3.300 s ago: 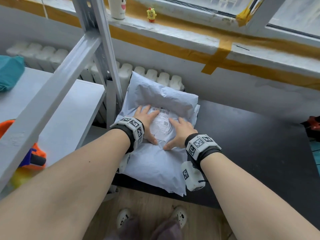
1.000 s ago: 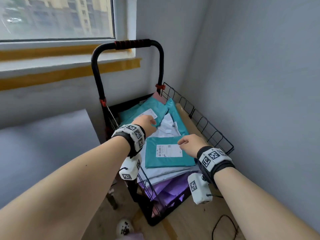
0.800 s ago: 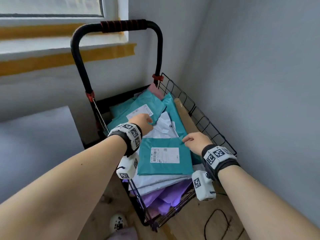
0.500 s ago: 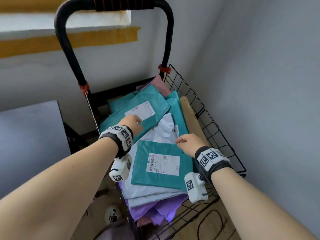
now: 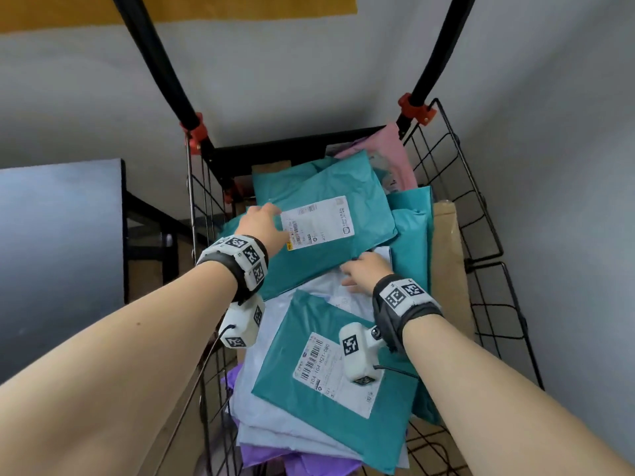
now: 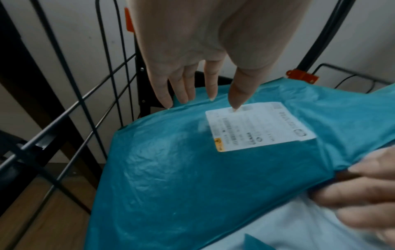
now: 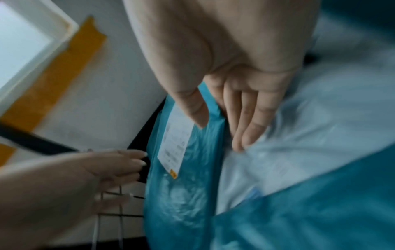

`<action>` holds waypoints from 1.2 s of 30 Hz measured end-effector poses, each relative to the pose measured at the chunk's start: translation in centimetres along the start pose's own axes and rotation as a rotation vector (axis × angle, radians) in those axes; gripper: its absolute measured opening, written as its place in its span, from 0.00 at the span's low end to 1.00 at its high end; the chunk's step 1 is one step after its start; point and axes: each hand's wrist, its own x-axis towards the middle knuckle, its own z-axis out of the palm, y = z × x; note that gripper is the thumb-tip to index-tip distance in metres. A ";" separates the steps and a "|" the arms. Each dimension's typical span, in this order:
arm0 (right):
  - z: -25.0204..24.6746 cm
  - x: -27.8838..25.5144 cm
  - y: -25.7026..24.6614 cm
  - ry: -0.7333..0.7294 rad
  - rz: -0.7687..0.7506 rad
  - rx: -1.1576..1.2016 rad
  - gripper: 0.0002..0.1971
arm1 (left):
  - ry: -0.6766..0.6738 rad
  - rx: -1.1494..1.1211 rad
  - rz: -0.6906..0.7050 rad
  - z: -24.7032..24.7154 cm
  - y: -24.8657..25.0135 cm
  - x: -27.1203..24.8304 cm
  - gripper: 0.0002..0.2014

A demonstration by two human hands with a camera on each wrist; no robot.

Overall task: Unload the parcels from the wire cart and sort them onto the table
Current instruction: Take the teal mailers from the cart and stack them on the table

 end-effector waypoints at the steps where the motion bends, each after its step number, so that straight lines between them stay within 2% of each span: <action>1: 0.4 0.8 -0.1 0.016 0.029 0.110 0.10 | 0.003 0.002 -0.014 0.2 -0.5 0.5 0.27; 3: 1.2 1.7 -0.5 0.044 0.060 0.306 0.09 | -0.022 0.027 -0.037 0.6 -1.5 1.3 0.29; 5: 1.6 2.4 -0.9 0.064 0.067 0.397 0.09 | -0.076 0.029 -0.061 1.0 -2.3 1.8 0.30; 8: 1.8 3.0 -1.3 0.043 0.085 0.379 0.08 | -0.086 -0.032 -0.101 1.3 -3.0 2.1 0.30; 12: 1.5 2.6 -2.3 -0.059 0.107 0.418 0.03 | -0.059 -0.039 -0.116 1.3 -2.9 2.1 0.30; 16: 0.7 1.6 -3.4 -0.082 0.068 0.475 0.05 | -0.042 -0.059 -0.106 0.9 -2.5 1.9 0.32; 20: -0.7 0.0 -4.3 -0.048 0.012 0.513 0.04 | 0.003 -0.083 -0.077 -0.1 -1.6 1.0 0.34; 25: -3.2 -2.9 -5.5 0.081 -0.105 0.548 0.12 | 0.049 -0.128 -0.042 -2.0 -0.4 -1.1 0.37; 29: -4.4 -6.0 -6.7 0.103 -0.192 0.587 0.15 | 0.119 -0.165 -0.005 -4.3 1.0 -3.5 0.37; 34: -5.5 -9.9 -7.9 0.121 -0.243 0.716 0.04 | 0.261 -0.163 0.048 -7.2 2.4 -6.9 0.36; 36: -6.2 -11.2 -8.0 0.133 -0.252 0.809 0.07 | 0.320 -0.160 0.045 -8.2 2.7 -8.3 0.37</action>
